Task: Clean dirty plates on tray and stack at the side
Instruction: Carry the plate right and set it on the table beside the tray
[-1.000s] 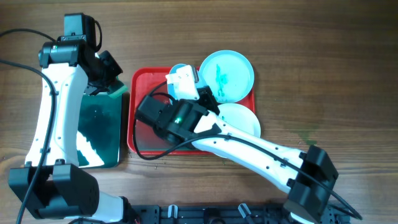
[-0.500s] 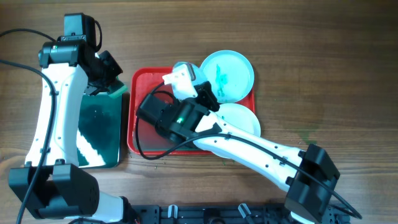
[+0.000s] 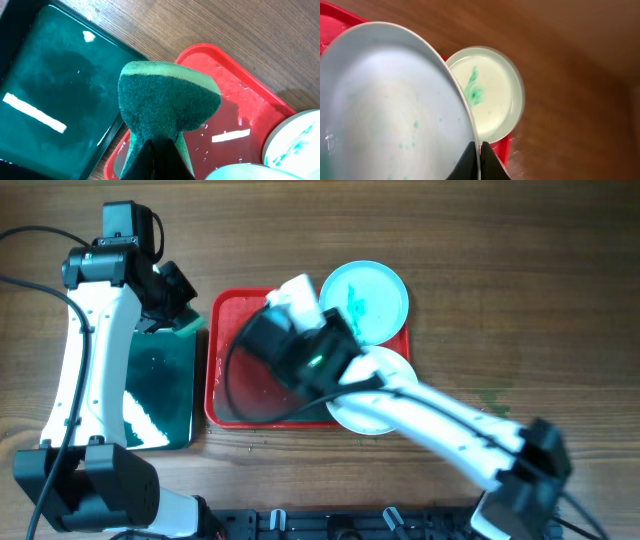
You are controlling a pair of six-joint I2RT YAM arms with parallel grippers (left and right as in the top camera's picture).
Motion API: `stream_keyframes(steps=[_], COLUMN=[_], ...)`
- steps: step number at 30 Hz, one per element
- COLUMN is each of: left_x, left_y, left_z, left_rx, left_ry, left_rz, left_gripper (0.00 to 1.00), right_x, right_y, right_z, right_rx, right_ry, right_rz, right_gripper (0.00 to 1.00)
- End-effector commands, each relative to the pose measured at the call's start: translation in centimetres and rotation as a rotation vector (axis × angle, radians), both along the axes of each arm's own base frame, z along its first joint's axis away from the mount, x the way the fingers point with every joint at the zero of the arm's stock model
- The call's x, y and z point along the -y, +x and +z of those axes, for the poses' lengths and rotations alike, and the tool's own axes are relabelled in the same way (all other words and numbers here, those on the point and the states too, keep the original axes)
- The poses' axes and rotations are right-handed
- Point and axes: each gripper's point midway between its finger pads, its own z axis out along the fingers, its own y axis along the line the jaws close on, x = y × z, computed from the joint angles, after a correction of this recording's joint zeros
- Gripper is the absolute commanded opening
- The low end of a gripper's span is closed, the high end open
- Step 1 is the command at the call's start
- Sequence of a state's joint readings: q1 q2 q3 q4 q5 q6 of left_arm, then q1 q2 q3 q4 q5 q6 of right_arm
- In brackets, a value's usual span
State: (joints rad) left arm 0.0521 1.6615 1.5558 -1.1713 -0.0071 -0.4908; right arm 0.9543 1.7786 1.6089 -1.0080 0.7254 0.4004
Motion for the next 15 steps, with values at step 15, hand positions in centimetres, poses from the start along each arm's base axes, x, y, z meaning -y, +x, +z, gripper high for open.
stream_keyframes(steps=[15], left_x=[-0.4], left_y=[0.2], left_z=[0.0], left_rx=[0.002], left_ry=[0.017], left_rz=[-0.008], left_gripper=[0.04], right_x=[34.5], right_y=[1.8], right_z=[0.0], right_rx=[-0.199], right_ry=[0.616], right_rz=[-0.875], right_gripper=[0.04])
